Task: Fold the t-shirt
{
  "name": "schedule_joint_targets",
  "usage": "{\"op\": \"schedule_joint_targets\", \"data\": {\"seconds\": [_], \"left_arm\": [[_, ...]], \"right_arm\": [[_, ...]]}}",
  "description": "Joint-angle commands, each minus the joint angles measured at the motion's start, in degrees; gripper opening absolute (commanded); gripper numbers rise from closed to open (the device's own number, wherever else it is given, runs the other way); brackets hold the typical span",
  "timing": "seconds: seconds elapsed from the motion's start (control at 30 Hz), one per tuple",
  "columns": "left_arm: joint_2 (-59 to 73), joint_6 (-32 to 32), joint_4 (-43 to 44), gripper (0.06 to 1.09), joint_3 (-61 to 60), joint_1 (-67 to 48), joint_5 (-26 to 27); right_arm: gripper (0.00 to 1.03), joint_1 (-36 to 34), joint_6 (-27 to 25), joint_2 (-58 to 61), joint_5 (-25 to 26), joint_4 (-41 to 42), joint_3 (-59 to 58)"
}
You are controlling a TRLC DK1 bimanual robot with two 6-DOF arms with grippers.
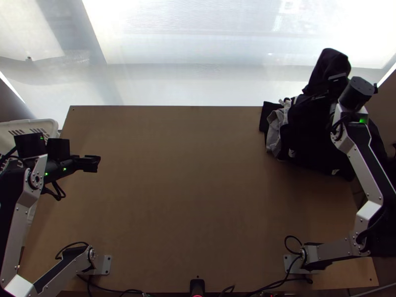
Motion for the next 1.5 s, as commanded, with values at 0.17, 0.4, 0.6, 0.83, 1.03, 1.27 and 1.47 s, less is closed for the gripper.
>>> {"op": "schedule_joint_targets", "data": {"seconds": [0.17, 0.4, 0.6, 0.83, 1.03, 1.27, 1.47], "left_arm": [[0.93, 6.82, -1.61, 1.04, -0.93, -5.8, -1.43], [2.25, 7.35, -1.7, 1.04, -1.28, -8.08, -1.52], [2.07, 7.87, -1.79, 1.04, -2.07, -8.26, -1.52], [2.07, 10.16, -2.31, 1.04, -2.16, -7.64, -1.78], [2.42, 11.48, -1.96, 1.04, -2.78, -7.64, -1.78], [2.16, 12.44, -2.05, 1.04, -2.69, -6.85, -1.78], [0.14, 12.71, -3.63, 1.04, -2.86, -5.97, -1.78]], "right_arm": [[0.04, -14.18, 1.79, -4.35, -5.41, 2.52, -13.72], [0.23, -17.34, 4.43, -4.0, -5.76, 4.72, -20.75], [0.42, -19.63, 5.92, -4.61, -5.67, 5.07, -23.47], [0.95, -23.06, 5.57, -10.15, -5.67, 3.14, -24.35], [0.98, -25.43, 4.34, -16.13, -5.76, 2.87, -26.99], [0.98, -30.88, 5.13, -21.49, -5.76, 2.34, -26.37], [0.97, -34.13, 8.47, -24.21, -5.76, 0.85, -21.8]]}}
